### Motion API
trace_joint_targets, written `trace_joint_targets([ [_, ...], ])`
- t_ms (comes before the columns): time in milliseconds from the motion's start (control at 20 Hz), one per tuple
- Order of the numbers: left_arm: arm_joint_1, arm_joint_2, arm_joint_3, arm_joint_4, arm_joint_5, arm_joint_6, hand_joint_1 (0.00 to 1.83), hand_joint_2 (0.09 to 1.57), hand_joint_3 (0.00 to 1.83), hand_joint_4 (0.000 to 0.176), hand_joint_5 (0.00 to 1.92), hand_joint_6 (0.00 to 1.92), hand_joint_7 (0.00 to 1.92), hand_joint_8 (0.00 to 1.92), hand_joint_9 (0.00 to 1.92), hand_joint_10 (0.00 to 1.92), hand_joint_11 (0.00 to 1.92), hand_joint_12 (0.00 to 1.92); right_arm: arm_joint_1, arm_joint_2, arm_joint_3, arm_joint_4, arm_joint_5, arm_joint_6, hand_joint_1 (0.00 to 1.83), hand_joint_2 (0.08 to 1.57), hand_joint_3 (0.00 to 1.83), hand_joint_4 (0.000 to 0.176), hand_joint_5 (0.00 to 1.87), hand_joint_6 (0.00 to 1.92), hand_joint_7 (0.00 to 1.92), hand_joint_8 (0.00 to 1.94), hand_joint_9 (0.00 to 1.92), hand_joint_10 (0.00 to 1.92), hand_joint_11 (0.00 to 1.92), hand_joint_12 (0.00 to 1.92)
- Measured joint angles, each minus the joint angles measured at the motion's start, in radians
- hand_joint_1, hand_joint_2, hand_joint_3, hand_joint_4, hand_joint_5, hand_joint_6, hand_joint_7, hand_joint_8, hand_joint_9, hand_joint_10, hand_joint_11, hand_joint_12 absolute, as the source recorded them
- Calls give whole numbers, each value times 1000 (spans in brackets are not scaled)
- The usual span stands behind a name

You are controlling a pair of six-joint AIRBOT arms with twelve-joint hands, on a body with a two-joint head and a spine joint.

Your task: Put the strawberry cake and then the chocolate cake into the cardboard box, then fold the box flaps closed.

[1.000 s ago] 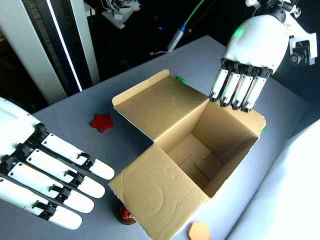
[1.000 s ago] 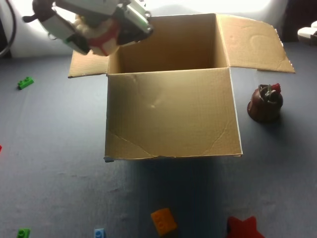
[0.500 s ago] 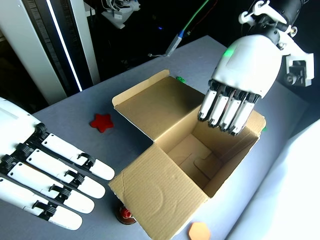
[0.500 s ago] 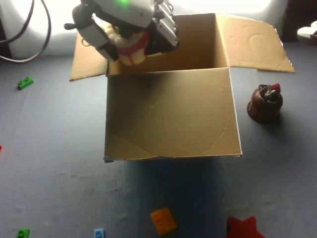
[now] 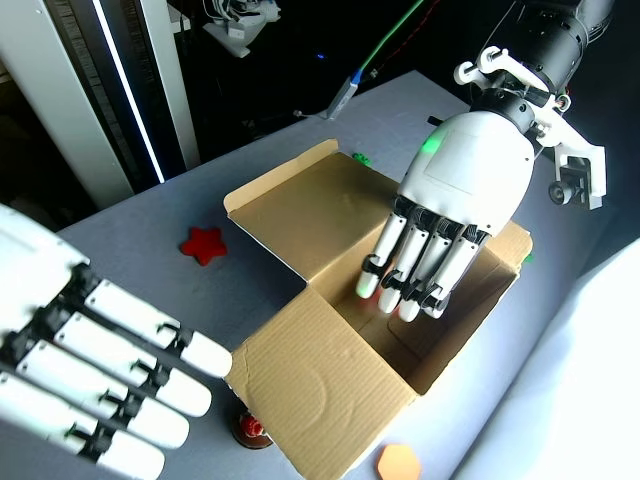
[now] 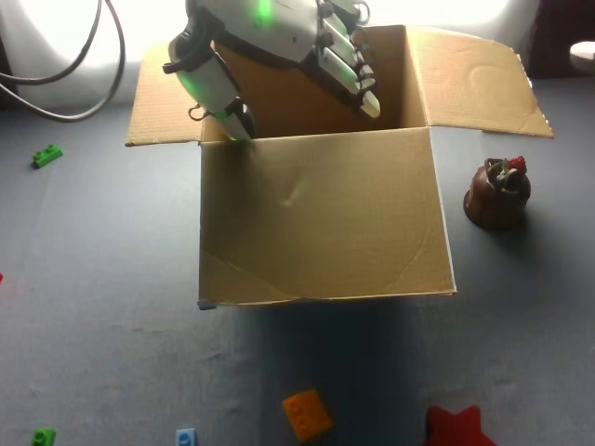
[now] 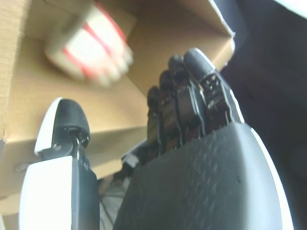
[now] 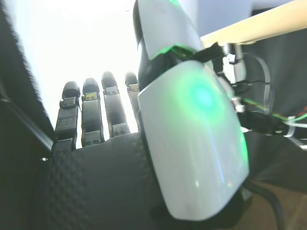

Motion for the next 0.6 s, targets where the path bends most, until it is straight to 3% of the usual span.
trace_joint_targets([
  [100, 0, 1, 3, 8, 14, 5, 527, 998, 0, 62, 92, 0, 105, 0, 210, 3, 0, 956, -19, -16, 26, 42, -2, -2, 1017, 1104, 8, 24, 18, 2, 58, 3, 14, 3, 22, 16],
  [150, -3, 1, 11, 9, 13, 7, 519, 979, 0, 73, 87, 1, 97, 2, 214, 4, 0, 974, -36, -34, 48, 87, -5, -3, 1031, 1092, 2, 25, 31, 5, 70, 6, 22, 6, 32, 26],
  [250, -20, 1, 24, 13, 3, 7, 509, 986, 0, 72, 89, 2, 99, 2, 216, 4, 0, 978, -58, -62, 89, 166, -21, -4, 1045, 1091, 2, 20, 32, 5, 67, 4, 18, 3, 25, 27],
  [350, -53, 1, 43, 16, -3, 2, 463, 1017, 8, 70, 100, 5, 104, 3, 219, 5, 0, 984, -86, -85, 124, 213, -27, -5, 1015, 1106, 8, 29, 22, 0, 54, 0, 8, 0, 10, 31],
  [400, -67, 3, 51, 27, -9, 2, 431, 1057, 12, 57, 129, 9, 131, 6, 226, 5, 0, 927, -96, -100, 139, 220, -29, -5, 1050, 1092, 1, 34, 24, 4, 58, 2, 18, 4, 1, 34],
  [600, -106, 43, 31, 49, -32, -5, 303, 1163, 26, 42, 159, 10, 160, 6, 210, 2, 0, 788, -98, -157, 193, 316, -58, -6, 1058, 1091, 0, 31, 31, 1, 65, 0, 28, 1, 0, 118],
])
